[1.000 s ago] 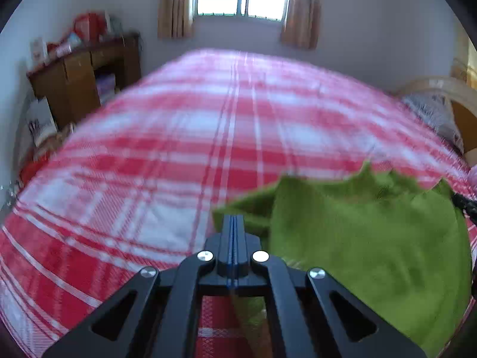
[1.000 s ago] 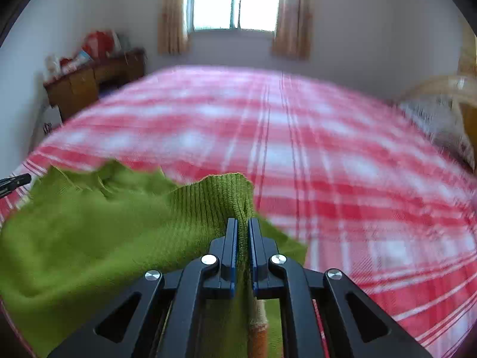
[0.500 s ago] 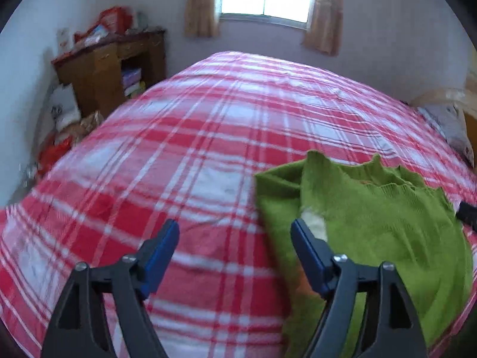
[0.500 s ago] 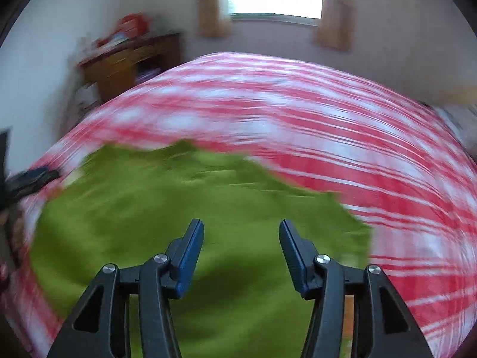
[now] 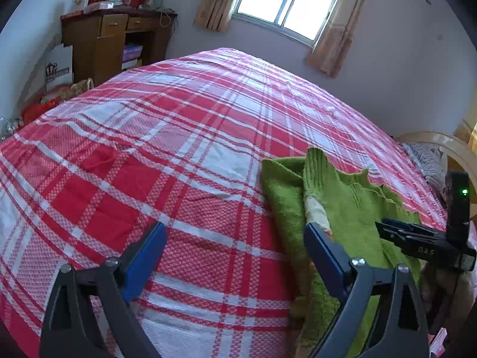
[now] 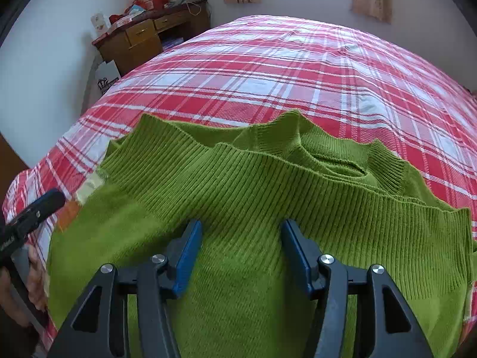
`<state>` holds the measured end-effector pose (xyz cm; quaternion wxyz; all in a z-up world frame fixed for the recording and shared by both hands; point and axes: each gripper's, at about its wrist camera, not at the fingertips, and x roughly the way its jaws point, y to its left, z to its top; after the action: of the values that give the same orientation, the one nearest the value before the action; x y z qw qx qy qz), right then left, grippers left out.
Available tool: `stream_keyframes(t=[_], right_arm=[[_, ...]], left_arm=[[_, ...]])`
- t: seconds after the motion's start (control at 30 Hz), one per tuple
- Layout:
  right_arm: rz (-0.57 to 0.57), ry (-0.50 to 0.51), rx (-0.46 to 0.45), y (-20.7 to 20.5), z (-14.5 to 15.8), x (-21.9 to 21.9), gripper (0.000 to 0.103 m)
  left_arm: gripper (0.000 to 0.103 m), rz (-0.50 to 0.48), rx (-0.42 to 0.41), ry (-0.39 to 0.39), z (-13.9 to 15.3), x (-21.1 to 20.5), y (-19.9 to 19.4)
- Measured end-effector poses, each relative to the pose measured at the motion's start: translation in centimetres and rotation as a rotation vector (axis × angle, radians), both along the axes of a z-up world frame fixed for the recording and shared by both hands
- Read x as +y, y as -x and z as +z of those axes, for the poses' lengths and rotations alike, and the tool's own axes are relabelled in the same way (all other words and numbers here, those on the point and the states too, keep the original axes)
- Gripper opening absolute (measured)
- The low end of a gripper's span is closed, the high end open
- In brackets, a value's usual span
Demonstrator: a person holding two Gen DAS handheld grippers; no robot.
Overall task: Fold small clothes
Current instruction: 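Press the folded sweater flat with the right tool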
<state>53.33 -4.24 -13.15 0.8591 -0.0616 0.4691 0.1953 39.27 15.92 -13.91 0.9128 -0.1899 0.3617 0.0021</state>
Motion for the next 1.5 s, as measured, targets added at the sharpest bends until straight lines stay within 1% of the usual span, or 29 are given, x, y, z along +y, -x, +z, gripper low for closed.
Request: stream_keyframes(t=[0.1,0.2,0.3,0.4,0.47,0.5,0.57,0.67,0.7,0.77,0.87,0.93,1.0,1.03,1.1,1.2,1.27,1.3,1.37,1.5], right_arm=[[0.010,0.036,-0.023,0.1,-0.1,0.9,0.059],[-0.032,0.043,-0.035,0.6,0.5,0.8,0.059],[-0.017,0.022,-0.103,3.5,1.9,1.5,0.059],[0.079,-0.006,-0.180,8.1,3.2,3.3,0.059],[0.146,-0.015,-0.221,10.7,3.6,4.5,0.059],[0.188,-0.005,-0.237,12.3,3.5,5.3,0.059],[0.236,0.021,-0.266,14.6,3.1,6.4,0.059],[0.279,0.063,-0.294,17.2,2.0,6.9,0.059],[0.286,0.083,-0.298,17.8,1.5,7.0,0.059],[0.280,0.096,-0.310,18.5,1.0,6.7,0.059],[0.266,0.074,-0.310,19.0,0.9,6.3,0.060],[0.294,0.072,-0.304,19.5,0.9,6.7,0.059],[0.345,0.084,-0.314,20.4,0.6,7.5,0.059],[0.383,0.099,-0.331,21.1,0.4,8.1,0.059],[0.420,0.132,-0.356,21.7,0.2,9.0,0.059],[0.434,0.202,-0.395,21.8,-0.1,10.6,0.059],[0.412,0.278,-0.445,21.6,-0.2,11.8,0.059],[0.413,0.292,-0.464,21.5,-0.1,12.2,0.059],[0.427,0.288,-0.492,21.1,0.2,13.0,0.059],[0.451,0.326,-0.470,20.8,-1.2,14.2,0.053]], left_arm=[[0.101,-0.015,0.005,0.010,-0.1,-0.1,-0.3],[0.101,-0.017,-0.007,0.032,-0.1,0.2,0.0],[0.101,-0.017,-0.016,0.063,-0.2,0.5,0.3],[0.101,-0.017,-0.017,0.064,-0.2,0.6,0.3],[0.101,-0.018,-0.012,0.054,-0.2,0.5,0.3],[0.102,-0.019,-0.007,0.046,-0.2,0.4,0.2],[0.103,-0.023,0.008,0.020,-0.2,0.0,0.0],[0.103,-0.027,0.050,-0.065,-0.2,-1.1,-0.5],[0.103,-0.029,0.061,-0.082,-0.2,-1.3,-0.6],[0.103,-0.032,0.072,-0.099,-0.3,-1.5,-0.6],[0.103,-0.033,0.077,-0.104,-0.2,-1.4,-0.5],[0.103,-0.038,0.076,-0.101,-0.2,-1.4,-0.4],[0.103,-0.047,0.067,-0.069,-0.2,-0.8,-0.3],[0.103,-0.051,0.056,-0.038,-0.1,-0.3,0.0],[0.103,-0.051,0.049,-0.018,-0.2,-0.2,0.0],[0.103,-0.049,0.068,-0.084,0.0,-1.1,-0.4],[0.103,-0.047,0.083,-0.122,0.0,-1.6,-0.6],[0.103,-0.046,0.087,-0.129,0.0,-1.6,-0.6],[0.103,-0.046,0.088,-0.129,-0.1,-1.6,-0.6],[0.103,-0.045,0.086,-0.127,-0.1,-1.5,-0.6]])
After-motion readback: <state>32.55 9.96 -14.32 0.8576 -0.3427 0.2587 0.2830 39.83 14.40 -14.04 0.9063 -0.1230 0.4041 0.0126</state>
